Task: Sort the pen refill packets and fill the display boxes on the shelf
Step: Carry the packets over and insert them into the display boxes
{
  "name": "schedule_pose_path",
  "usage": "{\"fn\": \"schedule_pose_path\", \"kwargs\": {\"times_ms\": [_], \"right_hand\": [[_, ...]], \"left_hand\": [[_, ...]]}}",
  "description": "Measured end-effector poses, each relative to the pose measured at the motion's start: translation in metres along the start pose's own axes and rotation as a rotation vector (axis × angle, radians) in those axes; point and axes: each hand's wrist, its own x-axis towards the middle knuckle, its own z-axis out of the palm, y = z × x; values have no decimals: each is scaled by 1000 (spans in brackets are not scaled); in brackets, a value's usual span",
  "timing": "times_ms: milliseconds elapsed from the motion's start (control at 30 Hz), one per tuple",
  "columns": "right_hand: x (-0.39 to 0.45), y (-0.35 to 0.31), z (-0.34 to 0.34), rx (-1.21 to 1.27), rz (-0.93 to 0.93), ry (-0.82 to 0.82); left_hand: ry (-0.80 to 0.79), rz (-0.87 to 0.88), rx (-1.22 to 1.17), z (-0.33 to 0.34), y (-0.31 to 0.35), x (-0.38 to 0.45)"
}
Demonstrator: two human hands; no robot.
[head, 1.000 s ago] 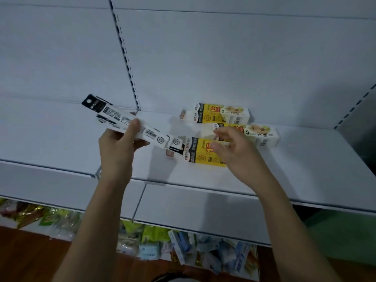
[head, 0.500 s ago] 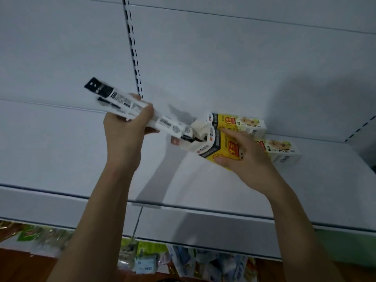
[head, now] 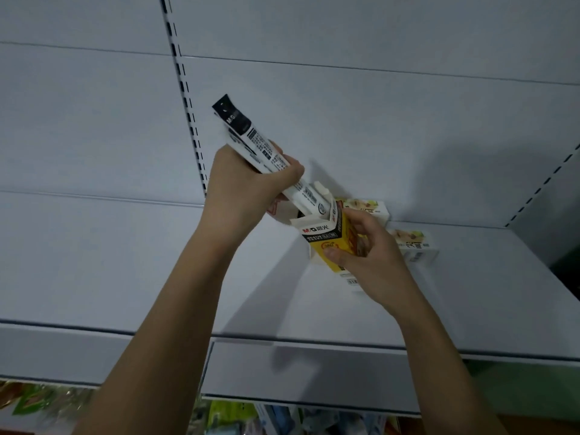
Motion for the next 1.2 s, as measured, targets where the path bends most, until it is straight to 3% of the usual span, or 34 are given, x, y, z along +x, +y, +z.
{"fn": "schedule_pose_path", "kwargs": {"times_ms": [100, 233, 433, 600, 900, 1000, 1200], "right_hand": [[-1, -2, -1, 49, -10, -6], [-1, -6, -4, 68, -7, -38], [2, -5, -11, 77, -23, -17], [4, -6, -14, 43, -41, -41], [4, -4, -38, -446, 37, -253], [2, 1, -46, -648, 83, -307], [-9, 20, -56, -758, 118, -327]], "left_hand": [[-50, -35, 72, 12, 3, -5], [-247, -71, 101, 27, 3, -11], [-33, 100, 192, 21, -1, -11], [-202, 50, 377, 18, -11, -9], [-485, -229, 484, 38, -43, -23], [-508, -307, 516, 49, -60, -31], [-465, -427, 482, 70, -83, -50]]}}
